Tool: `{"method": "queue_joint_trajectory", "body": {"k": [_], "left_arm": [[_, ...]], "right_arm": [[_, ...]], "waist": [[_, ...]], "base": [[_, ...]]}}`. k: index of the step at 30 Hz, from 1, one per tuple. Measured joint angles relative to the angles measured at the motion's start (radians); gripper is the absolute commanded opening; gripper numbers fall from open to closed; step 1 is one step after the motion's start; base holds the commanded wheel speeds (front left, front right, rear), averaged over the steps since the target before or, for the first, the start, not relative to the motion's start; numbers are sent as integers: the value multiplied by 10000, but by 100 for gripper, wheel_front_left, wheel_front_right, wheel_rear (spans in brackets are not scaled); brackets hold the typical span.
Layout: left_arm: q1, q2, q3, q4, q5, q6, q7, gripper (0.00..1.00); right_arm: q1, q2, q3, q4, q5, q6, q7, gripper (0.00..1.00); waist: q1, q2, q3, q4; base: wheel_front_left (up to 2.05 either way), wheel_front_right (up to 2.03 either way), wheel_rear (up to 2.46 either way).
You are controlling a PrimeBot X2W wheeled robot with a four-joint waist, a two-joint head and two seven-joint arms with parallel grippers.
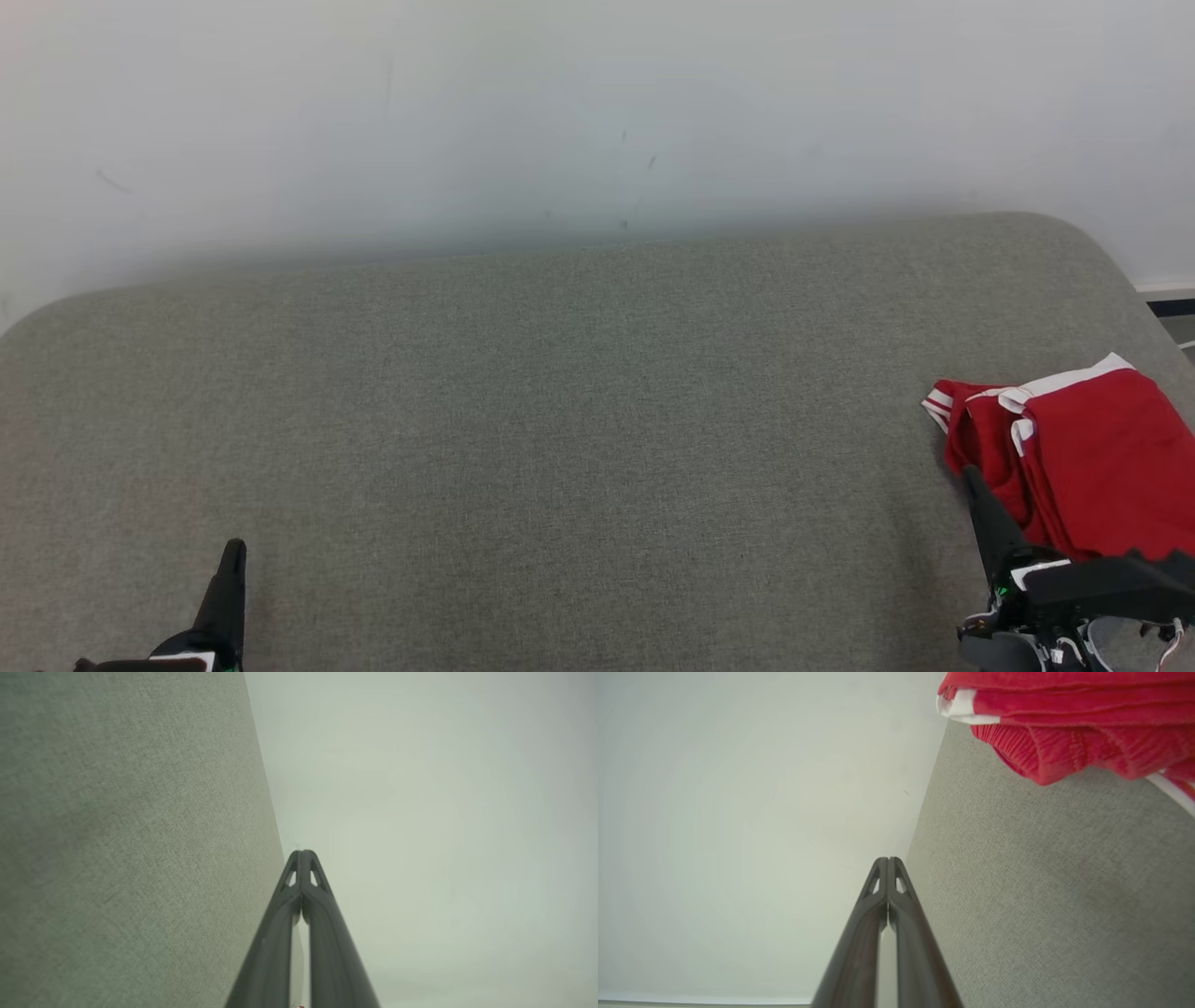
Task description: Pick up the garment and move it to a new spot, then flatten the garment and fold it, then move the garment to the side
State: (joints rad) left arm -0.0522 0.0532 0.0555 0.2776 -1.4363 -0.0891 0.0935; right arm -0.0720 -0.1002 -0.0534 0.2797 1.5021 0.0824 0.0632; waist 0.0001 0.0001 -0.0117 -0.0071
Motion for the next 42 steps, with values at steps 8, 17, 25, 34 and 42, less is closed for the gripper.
{"method": "queue_joint_trajectory", "body": {"k": [8,17,25,34,42], "left_arm": [[-223,-127,286,100,-1223,-263,134,0],[-231,-148,343,184,-1574,-343,174,0],[-232,-148,343,188,-1574,-343,174,0],[-234,-150,343,192,-1574,-343,174,0],[-235,-150,343,196,-1574,-343,174,0]], "right_arm": [[-14,355,-491,104,846,280,307,0],[-28,441,-637,132,1101,324,351,0],[-29,449,-640,140,1101,334,351,0],[-30,449,-642,146,1101,334,353,0],[-31,451,-644,150,1101,336,353,0]], "waist": [[0,0,112,57],[0,0,137,71],[0,0,137,71],[0,0,136,71],[0,0,136,71]], "base": [[0,0,0],[0,0,0],[0,0,0],[0,0,0],[0,0,0]]}}
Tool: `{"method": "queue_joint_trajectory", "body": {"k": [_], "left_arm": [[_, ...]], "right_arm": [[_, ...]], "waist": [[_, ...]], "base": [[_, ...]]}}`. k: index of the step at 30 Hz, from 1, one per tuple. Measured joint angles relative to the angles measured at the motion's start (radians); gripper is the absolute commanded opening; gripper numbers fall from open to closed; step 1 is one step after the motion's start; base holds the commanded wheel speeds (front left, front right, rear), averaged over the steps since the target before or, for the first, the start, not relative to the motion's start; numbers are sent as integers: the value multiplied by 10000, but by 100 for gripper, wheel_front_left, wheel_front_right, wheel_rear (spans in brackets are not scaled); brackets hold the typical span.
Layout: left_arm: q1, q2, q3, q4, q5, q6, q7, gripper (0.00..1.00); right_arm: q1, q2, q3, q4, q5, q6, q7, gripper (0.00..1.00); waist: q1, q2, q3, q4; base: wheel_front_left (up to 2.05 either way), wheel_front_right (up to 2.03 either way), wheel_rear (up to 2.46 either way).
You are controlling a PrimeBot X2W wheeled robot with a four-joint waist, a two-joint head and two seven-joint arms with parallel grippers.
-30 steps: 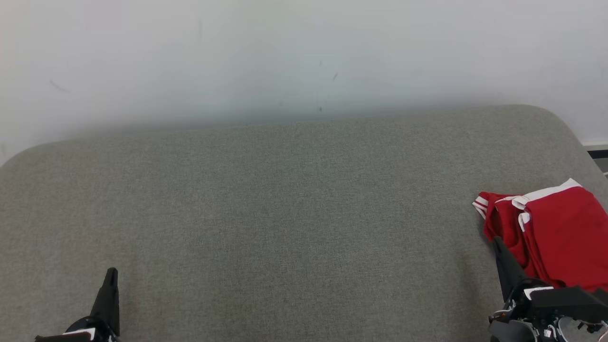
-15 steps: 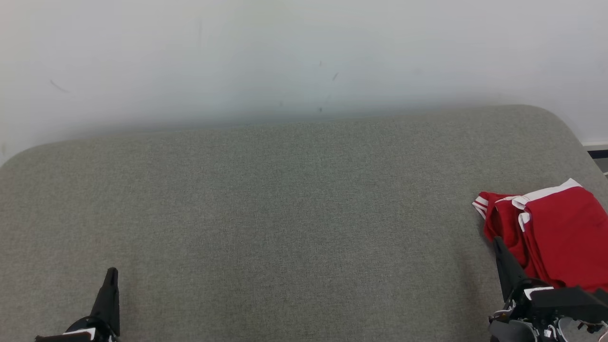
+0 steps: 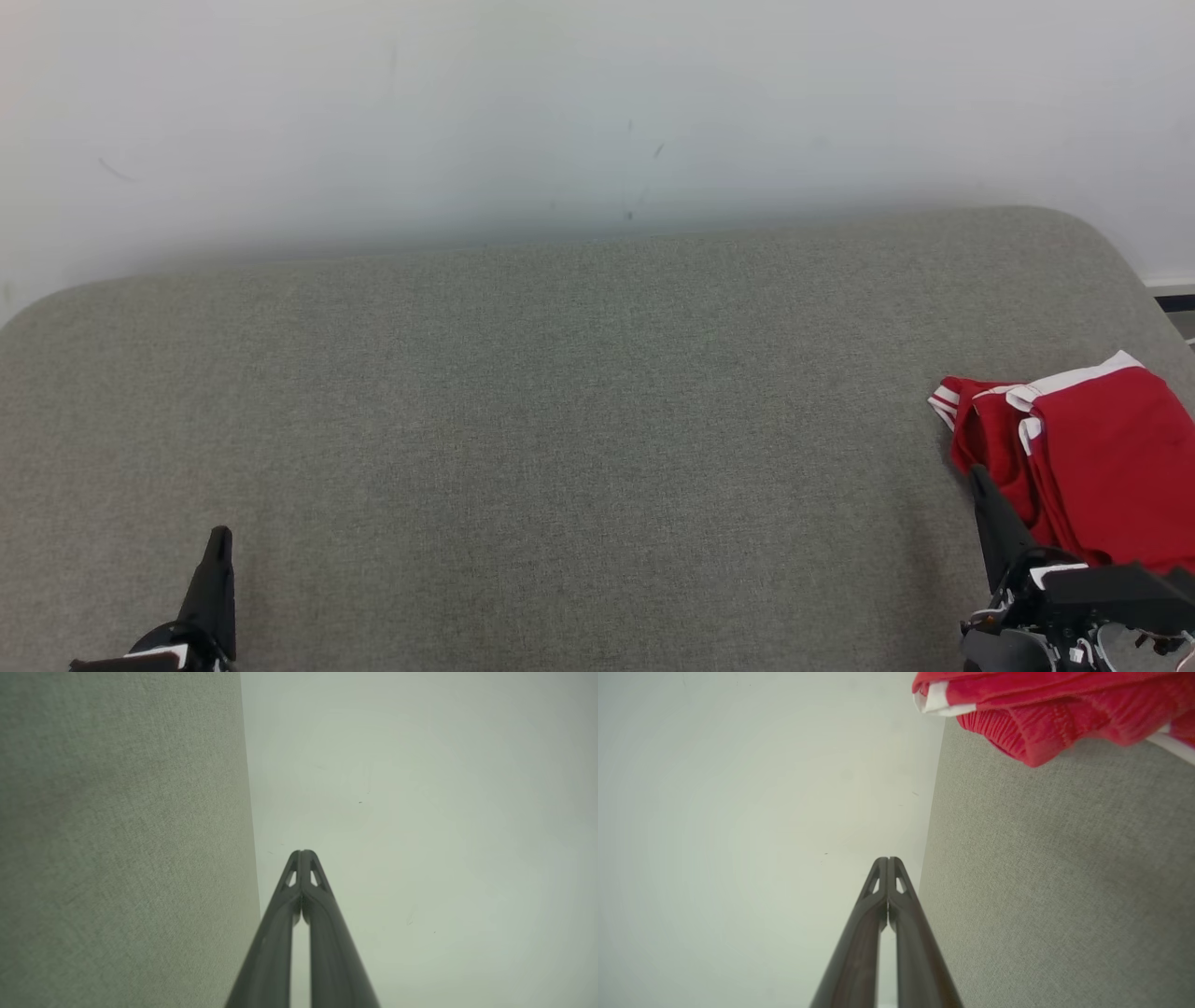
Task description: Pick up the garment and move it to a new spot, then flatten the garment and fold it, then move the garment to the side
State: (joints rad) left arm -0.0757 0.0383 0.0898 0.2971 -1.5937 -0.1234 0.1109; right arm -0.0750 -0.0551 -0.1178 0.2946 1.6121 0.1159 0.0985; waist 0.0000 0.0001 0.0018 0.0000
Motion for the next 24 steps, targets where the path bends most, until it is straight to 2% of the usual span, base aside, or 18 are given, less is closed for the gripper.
{"method": "queue_joint_trajectory", "body": {"k": [24], "left_arm": [[-1,-2,-2,8,-2,-2,0,0]], "right_arm": [[-2,2,-6,4,0,2,31,0]], "waist": [[0,-1,-1,0]], "base": [[0,0,0]]}}
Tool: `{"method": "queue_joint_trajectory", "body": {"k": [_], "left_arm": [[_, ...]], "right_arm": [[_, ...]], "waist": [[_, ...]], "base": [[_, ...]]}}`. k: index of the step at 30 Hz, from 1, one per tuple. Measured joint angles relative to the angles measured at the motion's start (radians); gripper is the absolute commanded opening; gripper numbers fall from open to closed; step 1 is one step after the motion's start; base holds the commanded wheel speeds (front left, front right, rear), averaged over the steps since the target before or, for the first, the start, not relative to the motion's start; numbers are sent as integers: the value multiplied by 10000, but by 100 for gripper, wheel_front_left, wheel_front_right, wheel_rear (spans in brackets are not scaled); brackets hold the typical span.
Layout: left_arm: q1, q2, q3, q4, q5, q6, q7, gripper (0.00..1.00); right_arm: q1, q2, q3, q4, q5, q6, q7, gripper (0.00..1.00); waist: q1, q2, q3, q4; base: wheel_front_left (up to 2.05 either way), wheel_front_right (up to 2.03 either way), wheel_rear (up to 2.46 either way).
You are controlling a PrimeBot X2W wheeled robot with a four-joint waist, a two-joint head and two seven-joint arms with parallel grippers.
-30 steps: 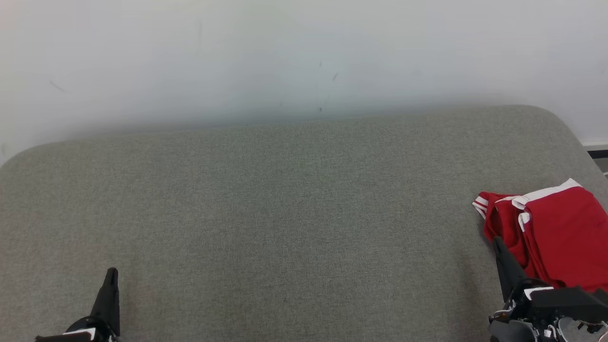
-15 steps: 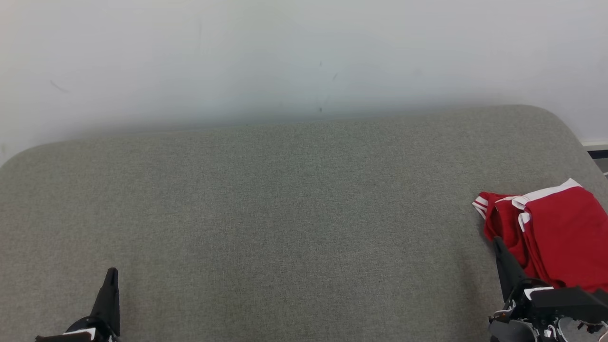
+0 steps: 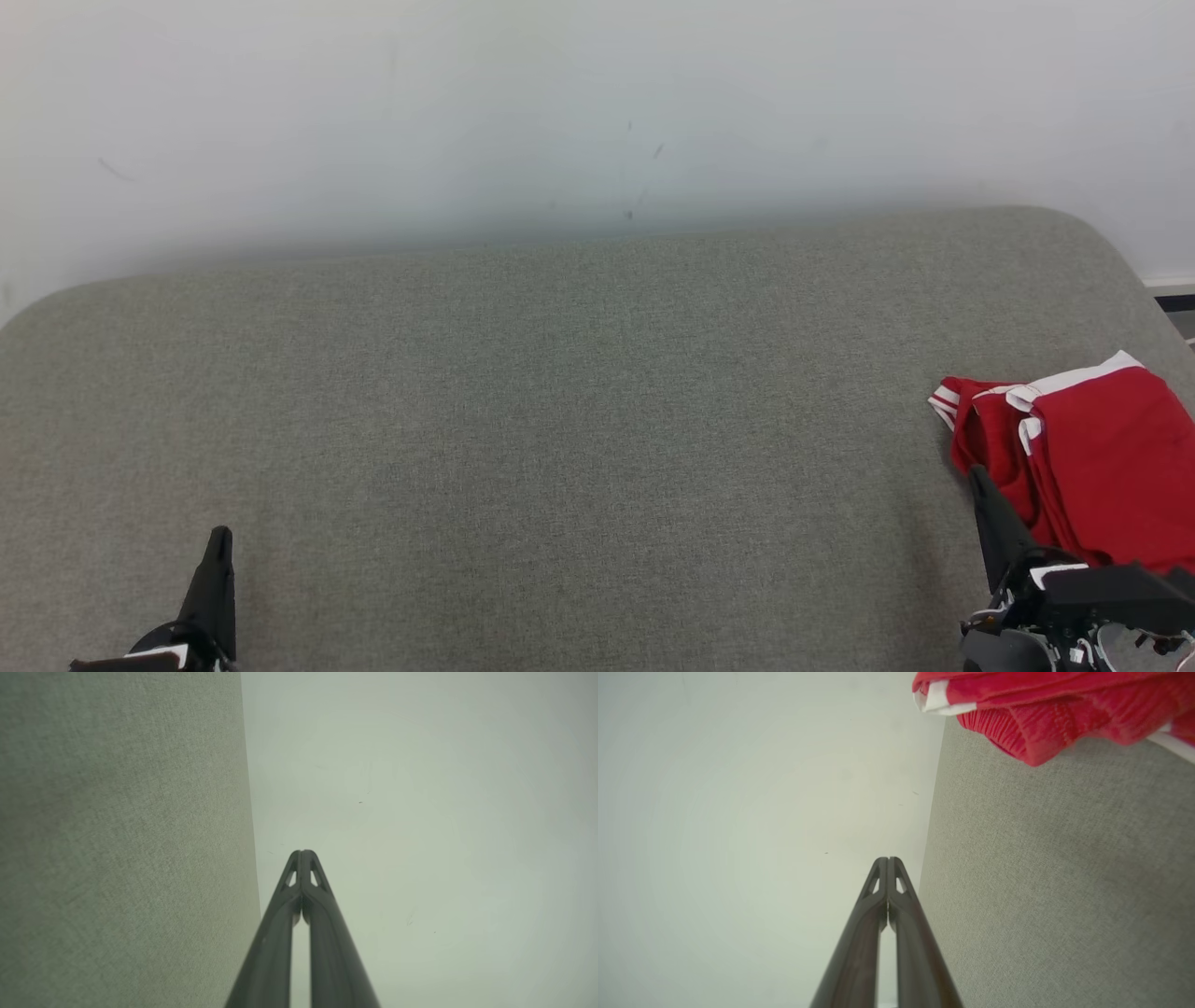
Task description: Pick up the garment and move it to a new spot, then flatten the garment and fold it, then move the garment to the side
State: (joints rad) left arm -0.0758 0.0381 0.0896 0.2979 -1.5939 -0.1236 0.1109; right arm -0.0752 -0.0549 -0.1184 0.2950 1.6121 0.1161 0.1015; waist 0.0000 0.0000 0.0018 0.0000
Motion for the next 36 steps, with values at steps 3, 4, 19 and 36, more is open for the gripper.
{"method": "queue_joint_trajectory", "body": {"k": [3,4,19,36], "left_arm": [[-1,0,0,2,0,0,0,0],[-1,0,0,2,0,0,0,0],[-2,0,0,6,0,0,0,0],[-2,0,0,8,0,0,0,0]], "right_arm": [[-1,0,-2,2,0,40,0,0],[-1,0,-2,2,0,40,0,0],[-2,0,-4,6,0,42,0,0],[-3,2,-8,8,0,42,0,0]], "waist": [[0,0,0,0],[0,0,0,0],[0,1,0,0],[0,0,-1,0]], "base": [[0,0,0],[0,0,0],[0,0,0],[0,0,0]]}}
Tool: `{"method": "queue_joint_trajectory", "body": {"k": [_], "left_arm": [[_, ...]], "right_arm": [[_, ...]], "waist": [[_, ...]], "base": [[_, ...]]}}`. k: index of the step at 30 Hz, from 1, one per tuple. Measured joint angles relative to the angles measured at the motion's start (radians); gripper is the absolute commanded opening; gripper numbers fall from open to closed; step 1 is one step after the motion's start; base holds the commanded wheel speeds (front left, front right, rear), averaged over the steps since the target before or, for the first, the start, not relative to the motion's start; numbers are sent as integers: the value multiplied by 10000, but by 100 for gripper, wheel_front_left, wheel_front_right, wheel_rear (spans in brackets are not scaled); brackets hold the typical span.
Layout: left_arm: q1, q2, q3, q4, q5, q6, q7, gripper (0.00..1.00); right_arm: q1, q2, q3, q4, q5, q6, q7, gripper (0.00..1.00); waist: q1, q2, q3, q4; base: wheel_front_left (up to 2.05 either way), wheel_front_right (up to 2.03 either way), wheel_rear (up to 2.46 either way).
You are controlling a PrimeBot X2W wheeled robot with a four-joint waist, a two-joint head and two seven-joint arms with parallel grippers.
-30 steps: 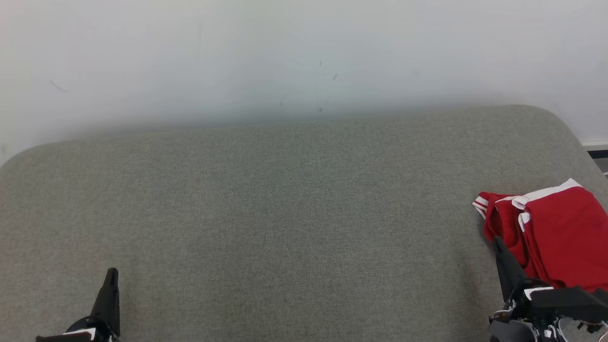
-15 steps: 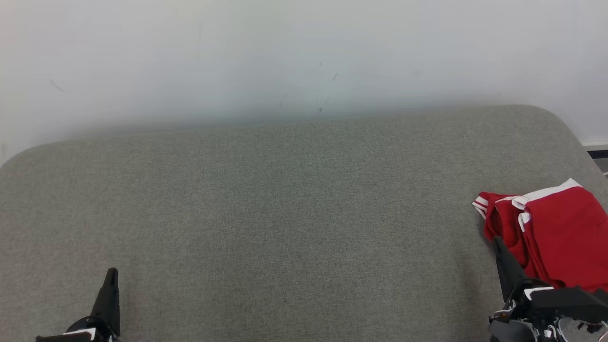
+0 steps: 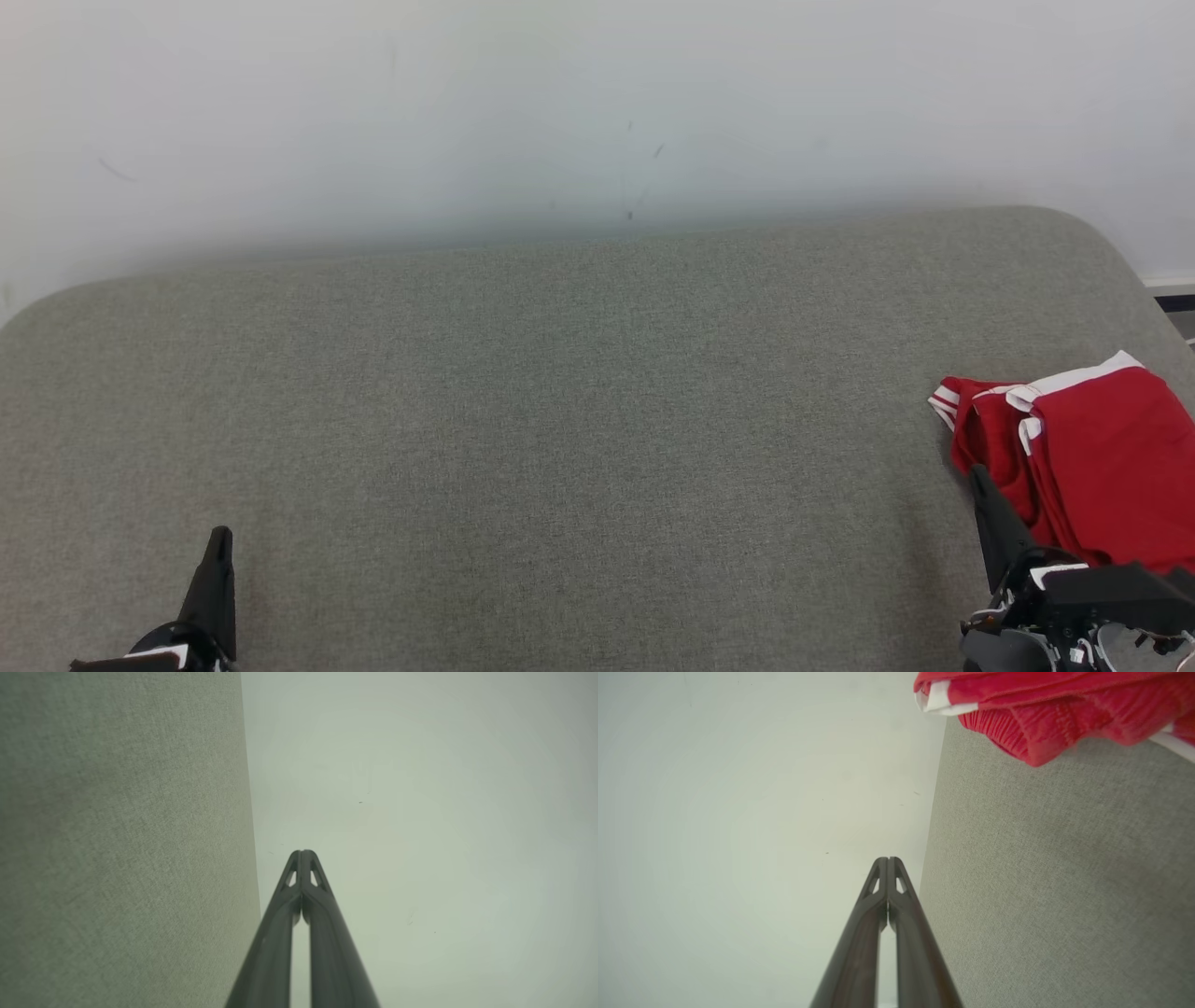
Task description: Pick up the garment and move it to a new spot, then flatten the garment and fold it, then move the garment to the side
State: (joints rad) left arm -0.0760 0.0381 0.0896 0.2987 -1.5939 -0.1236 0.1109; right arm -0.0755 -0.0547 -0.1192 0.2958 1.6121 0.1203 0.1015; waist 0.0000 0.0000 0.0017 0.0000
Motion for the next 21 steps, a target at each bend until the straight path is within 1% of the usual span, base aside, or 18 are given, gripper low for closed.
{"method": "queue_joint_trajectory", "body": {"k": [21], "left_arm": [[0,0,0,2,0,0,0,0]], "right_arm": [[-2,4,-4,0,0,0,12,0]], "waist": [[0,0,0,0]], "base": [[0,0,0]]}}
